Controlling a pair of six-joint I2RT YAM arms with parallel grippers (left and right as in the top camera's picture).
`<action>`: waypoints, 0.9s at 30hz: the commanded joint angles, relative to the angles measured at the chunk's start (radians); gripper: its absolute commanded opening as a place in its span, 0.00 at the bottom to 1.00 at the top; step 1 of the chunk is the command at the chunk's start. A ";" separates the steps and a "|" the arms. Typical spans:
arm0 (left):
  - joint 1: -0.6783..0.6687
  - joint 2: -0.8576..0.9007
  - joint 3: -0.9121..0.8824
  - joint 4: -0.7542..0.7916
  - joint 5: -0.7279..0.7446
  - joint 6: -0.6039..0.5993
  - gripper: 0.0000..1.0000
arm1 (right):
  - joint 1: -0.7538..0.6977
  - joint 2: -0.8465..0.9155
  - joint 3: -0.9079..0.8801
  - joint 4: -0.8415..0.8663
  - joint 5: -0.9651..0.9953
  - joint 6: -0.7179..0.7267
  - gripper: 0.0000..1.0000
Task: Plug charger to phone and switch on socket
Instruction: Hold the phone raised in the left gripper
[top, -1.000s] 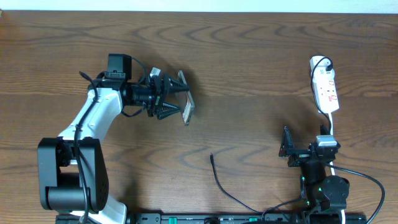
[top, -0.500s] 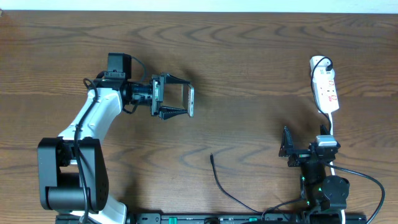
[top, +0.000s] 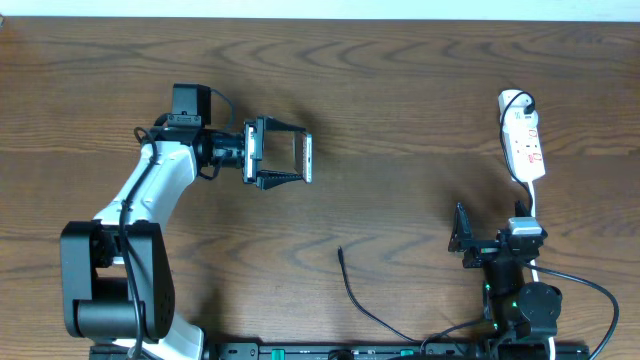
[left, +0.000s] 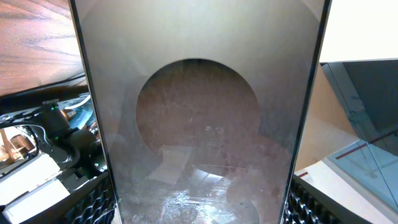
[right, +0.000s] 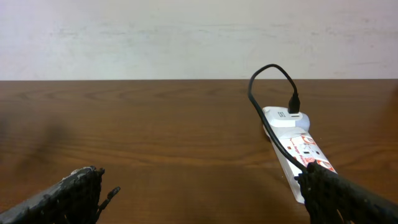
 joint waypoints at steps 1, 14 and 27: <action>0.000 -0.017 0.031 0.031 0.061 -0.012 0.07 | 0.007 0.000 -0.001 -0.004 0.008 0.006 0.99; 0.000 -0.017 0.031 0.054 0.061 -0.008 0.07 | 0.007 0.000 -0.001 -0.004 0.008 0.006 0.99; 0.000 -0.017 0.031 0.054 0.061 0.008 0.07 | 0.007 0.000 -0.001 -0.004 0.008 0.006 0.99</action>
